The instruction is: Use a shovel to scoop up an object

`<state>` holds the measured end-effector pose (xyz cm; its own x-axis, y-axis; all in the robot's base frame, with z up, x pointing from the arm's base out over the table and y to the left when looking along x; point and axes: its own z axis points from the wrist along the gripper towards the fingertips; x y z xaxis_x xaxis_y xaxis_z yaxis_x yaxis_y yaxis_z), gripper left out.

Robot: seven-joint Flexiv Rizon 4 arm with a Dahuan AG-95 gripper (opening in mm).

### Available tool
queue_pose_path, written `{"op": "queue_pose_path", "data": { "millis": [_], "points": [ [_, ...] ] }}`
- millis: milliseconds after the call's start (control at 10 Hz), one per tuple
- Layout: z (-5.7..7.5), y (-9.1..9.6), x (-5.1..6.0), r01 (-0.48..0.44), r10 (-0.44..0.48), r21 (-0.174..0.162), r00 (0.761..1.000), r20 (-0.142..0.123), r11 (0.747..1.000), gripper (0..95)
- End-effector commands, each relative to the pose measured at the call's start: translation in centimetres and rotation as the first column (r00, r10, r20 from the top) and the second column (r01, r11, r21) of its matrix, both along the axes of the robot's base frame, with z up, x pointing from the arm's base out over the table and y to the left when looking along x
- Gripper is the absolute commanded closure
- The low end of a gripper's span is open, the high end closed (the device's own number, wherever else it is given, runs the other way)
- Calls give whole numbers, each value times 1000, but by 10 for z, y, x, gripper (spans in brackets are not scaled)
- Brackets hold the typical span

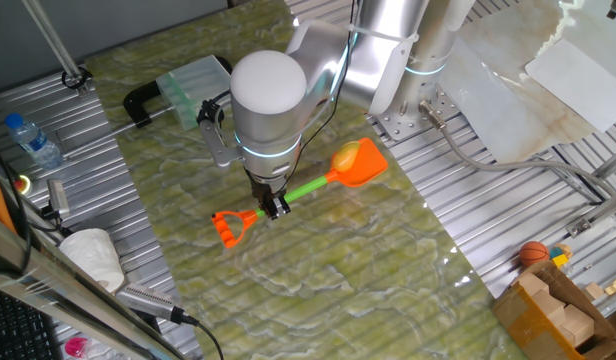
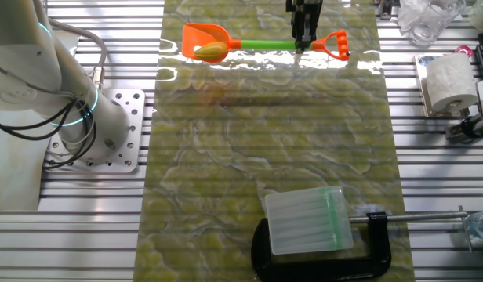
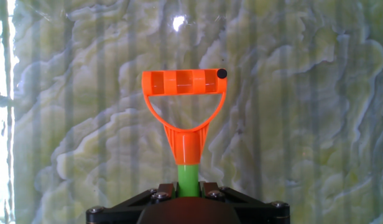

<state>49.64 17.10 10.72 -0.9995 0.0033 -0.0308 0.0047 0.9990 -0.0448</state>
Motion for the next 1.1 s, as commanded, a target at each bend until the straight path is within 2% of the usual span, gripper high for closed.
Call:
{"op": "queue_pose_path", "data": {
  "millis": [100, 700, 1100],
  "points": [
    [0, 0, 0, 2, -2, 0, 1000, -1, 1000, 950],
    [0, 0, 0, 12, -12, 1, 1000, 2, 1000, 950],
    [0, 0, 0, -16, 16, 1, 1000, -1, 1000, 950]
  ]
}}
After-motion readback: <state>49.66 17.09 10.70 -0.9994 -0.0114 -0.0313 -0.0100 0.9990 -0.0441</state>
